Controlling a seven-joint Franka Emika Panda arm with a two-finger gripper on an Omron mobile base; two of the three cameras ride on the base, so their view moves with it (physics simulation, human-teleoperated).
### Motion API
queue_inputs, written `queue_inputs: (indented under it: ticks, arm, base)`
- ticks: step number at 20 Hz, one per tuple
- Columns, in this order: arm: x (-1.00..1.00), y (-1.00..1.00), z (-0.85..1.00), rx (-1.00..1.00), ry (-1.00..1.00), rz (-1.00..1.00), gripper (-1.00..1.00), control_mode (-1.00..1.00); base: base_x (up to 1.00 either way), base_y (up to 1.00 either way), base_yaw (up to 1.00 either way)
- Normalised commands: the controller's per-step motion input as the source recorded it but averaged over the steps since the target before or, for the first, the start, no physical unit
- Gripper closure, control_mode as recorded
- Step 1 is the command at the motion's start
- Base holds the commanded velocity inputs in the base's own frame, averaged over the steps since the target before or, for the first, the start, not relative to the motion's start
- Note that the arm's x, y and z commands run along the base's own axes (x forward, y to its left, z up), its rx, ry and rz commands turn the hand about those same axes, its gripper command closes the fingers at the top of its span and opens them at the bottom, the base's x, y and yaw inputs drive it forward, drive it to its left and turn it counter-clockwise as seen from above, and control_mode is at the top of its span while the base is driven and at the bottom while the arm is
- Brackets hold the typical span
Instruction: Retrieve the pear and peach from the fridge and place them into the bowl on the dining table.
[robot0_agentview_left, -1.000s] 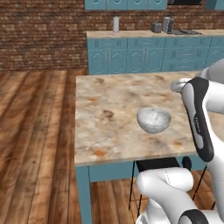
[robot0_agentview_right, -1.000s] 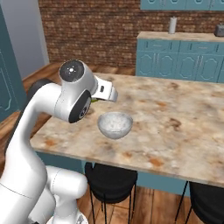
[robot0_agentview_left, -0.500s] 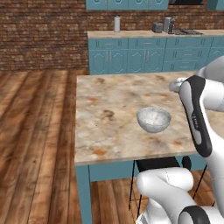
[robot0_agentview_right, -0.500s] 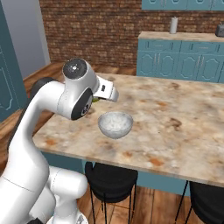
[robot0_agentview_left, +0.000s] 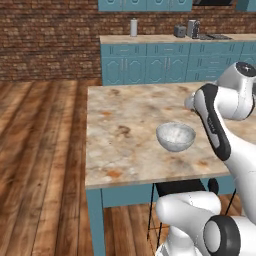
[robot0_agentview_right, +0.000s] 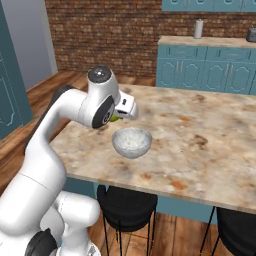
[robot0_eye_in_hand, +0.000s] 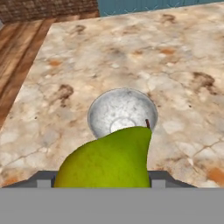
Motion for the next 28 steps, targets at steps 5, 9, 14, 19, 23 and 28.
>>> queue_inputs:
  ticks: [5,9,14,19,23,28]
  arm:
    - [0.05,0.0,-0.44,-0.01,0.0,-0.03,1.0,-1.0]
    - [0.2,0.0,-0.51,-0.04,0.0,-0.05,1.0,-1.0]
    - [0.44,0.0,-0.43,-0.01,0.06,-0.03,1.0,-1.0]
    - [0.62,0.0,-0.44,0.0,0.15,0.0,1.0,-1.0]
    - [0.6,0.0,-0.43,0.0,0.13,0.0,1.0,-1.0]
    - [0.51,0.0,-0.38,0.0,0.11,0.0,1.0,-1.0]
  base:
    - [0.0,0.0,0.0]
    - [0.0,0.0,0.0]
    - [0.0,0.0,0.0]
    - [0.0,0.0,0.0]
    - [0.0,0.0,0.0]
    - [0.0,0.0,0.0]
